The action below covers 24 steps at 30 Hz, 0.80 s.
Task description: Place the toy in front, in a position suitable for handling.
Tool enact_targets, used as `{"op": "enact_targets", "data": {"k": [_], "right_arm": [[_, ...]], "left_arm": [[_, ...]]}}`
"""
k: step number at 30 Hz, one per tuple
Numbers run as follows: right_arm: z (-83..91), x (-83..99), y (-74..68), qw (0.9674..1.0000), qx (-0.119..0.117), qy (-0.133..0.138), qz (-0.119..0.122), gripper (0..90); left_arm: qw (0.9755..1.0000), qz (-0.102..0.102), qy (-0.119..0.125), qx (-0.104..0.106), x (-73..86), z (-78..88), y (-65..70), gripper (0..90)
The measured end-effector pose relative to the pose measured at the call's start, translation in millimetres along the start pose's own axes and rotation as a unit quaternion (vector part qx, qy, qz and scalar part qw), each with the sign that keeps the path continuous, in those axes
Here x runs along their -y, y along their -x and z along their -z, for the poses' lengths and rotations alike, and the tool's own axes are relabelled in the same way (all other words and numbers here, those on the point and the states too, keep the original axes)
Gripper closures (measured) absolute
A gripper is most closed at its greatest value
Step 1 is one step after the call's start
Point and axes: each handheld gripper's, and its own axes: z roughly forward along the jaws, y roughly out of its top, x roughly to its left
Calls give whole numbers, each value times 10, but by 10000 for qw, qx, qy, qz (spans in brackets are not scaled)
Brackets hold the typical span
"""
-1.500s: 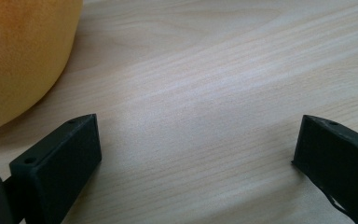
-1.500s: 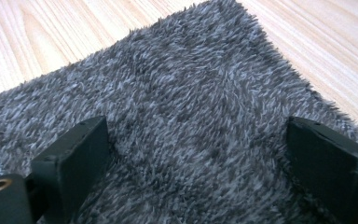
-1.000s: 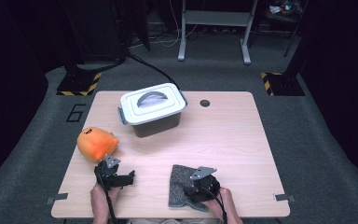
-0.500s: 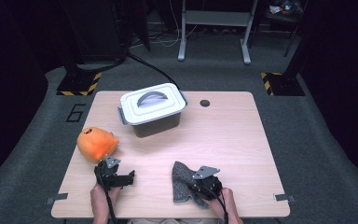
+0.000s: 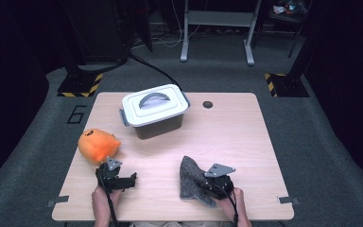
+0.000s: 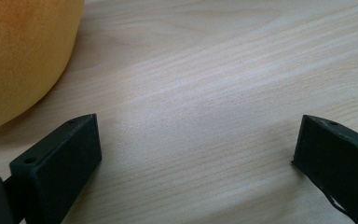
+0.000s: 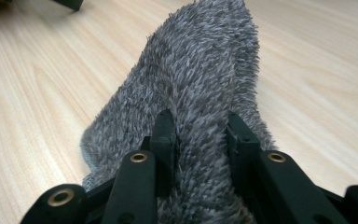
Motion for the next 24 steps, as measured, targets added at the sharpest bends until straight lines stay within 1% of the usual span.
{"op": "enact_targets", "data": {"k": [1, 2, 3, 4, 5, 6, 7, 10, 12, 13, 14, 15, 16, 18, 20, 21, 22, 23, 24], "right_arm": [[22, -2, 26, 10000, 27, 29, 26, 686], [42, -4, 43, 10000, 52, 55, -39, 685], [62, -2, 66, 9999, 90, 76, -29, 685], [78, 1, 82, 9998, 121, 95, -81, 684], [96, 4, 105, 9998, 171, 101, -75, 683], [96, 4, 105, 9998, 171, 101, -75, 683], [127, 14, 148, 9996, 216, 136, -116, 683], [177, 24, 203, 9992, 293, 155, -212, 681], [193, 25, 221, 9991, 339, 154, -192, 681], [226, 27, 254, 9988, 379, 175, -247, 681], [239, 29, 277, 9987, 410, 189, -232, 681], [255, 33, 291, 9984, 454, 196, -290, 681], [266, 38, 315, 9982, 483, 213, -269, 681], [292, 50, 353, 9977, 546, 227, -344, 680], [305, 56, 374, 9974, 569, 231, -366, 680], [332, 69, 418, 9969, 642, 237, -394, 680], [332, 69, 418, 9969, 642, 237, -394, 680], [359, 83, 459, 9963, 681, 243, -467, 679], [369, 89, 480, 9960, 713, 260, -471, 679]], "left_arm": [[10000, -1, 0, -1, 0, 0, 0, 5], [10000, -1, 1, 0, 0, 0, 0, 5], [10000, 1, 3, -1, 0, 0, 0, 5], [10000, 0, 2, 0, 0, 0, 0, 5], [10000, 1, 1, -1, 0, 0, 0, 5], [10000, 1, 1, -1, 0, 0, 0, 5], [10000, 2, 2, 0, 0, 0, 0, 5], [10000, 1, 0, 0, 0, 0, 0, 5], [10000, 0, 1, -1, 0, 0, 0, 5], [10000, -1, 1, -1, 0, 0, 0, 5], [10000, -1, 0, -1, 0, 0, 0, 5], [10000, -3, 0, 0, 0, 0, 0, 5], [10000, -2, 0, 1, 0, 0, 0, 5], [10000, -2, 0, 0, 0, 0, 0, 5], [10000, -3, 0, 0, 0, 0, 0, 5], [10000, 1, 1, -1, 0, -1, -1, 5], [10000, 1, 1, -1, 0, -1, -1, 5], [10000, 1, -2, 0, 0, 0, -1, 5], [10000, -2, -3, 2, -1, 0, -1, 5]]}}
